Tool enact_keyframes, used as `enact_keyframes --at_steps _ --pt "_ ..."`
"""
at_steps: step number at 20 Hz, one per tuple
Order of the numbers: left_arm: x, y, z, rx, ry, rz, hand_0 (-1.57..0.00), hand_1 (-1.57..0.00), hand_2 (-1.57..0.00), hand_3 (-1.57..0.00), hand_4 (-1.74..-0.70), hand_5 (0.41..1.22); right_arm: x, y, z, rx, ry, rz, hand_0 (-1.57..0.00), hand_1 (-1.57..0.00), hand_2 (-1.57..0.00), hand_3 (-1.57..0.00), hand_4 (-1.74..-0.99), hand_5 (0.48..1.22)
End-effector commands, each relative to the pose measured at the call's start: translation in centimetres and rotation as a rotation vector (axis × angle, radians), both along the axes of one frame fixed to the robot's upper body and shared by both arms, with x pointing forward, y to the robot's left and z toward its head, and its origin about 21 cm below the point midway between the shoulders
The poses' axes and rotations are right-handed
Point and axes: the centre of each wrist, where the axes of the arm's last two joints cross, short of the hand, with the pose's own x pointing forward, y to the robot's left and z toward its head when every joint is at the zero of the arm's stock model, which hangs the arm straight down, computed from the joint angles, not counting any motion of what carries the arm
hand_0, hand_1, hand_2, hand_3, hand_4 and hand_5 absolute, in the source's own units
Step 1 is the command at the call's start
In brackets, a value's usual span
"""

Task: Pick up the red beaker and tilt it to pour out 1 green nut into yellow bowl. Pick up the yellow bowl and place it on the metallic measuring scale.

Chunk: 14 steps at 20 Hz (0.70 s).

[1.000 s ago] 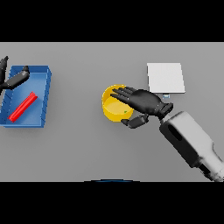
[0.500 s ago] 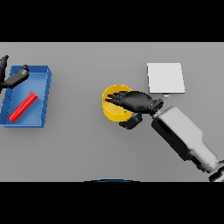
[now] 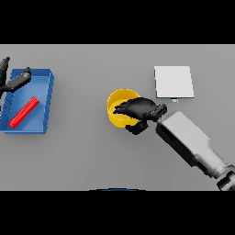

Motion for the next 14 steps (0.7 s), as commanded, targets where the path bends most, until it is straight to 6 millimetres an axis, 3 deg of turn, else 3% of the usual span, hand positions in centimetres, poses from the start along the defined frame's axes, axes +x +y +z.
enact_keyframes --at_steps 1,3,6,8,10,14 --pt "0.0 0.2 0.1 0.004 0.009 0.010 0.00 0.00 0.00 0.00 -0.79 0.722 -0.3 0.4 -0.1 -0.005 -0.002 0.019 -0.26 -0.24 -0.23 -0.25 -1.387 0.900" --pt "-0.2 0.4 0.2 -0.001 0.001 0.013 0.00 0.00 0.00 0.00 -0.80 0.725 -0.3 0.1 0.2 -0.005 0.015 0.031 -0.72 -0.66 -0.62 -0.47 -1.488 1.016" --pt "-0.3 0.2 0.5 0.005 -0.006 0.008 0.00 0.00 0.00 0.00 -0.80 0.728 0.1 -0.4 0.6 -0.019 0.070 0.057 -1.14 -1.11 -1.09 -0.87 -1.604 1.116" --pt "-0.3 0.0 0.5 0.010 -0.002 0.013 0.00 0.00 0.00 0.00 -0.80 0.727 -0.1 -0.3 0.6 -0.023 0.074 0.043 -1.29 -1.27 -1.26 -1.02 -1.649 1.154" --pt "-0.3 0.4 0.7 0.002 -0.003 0.017 0.00 0.00 0.00 0.00 -0.80 0.725 -0.3 -0.3 0.9 -0.024 0.076 0.036 -1.39 -1.38 -1.31 -1.14 -1.682 1.178" --pt "-0.2 0.2 0.7 -0.003 0.000 0.014 0.00 0.00 0.00 0.00 -0.81 0.725 -0.3 -0.4 1.3 -0.027 0.066 0.023 -1.50 -1.49 -1.45 -1.18 -1.717 1.203"
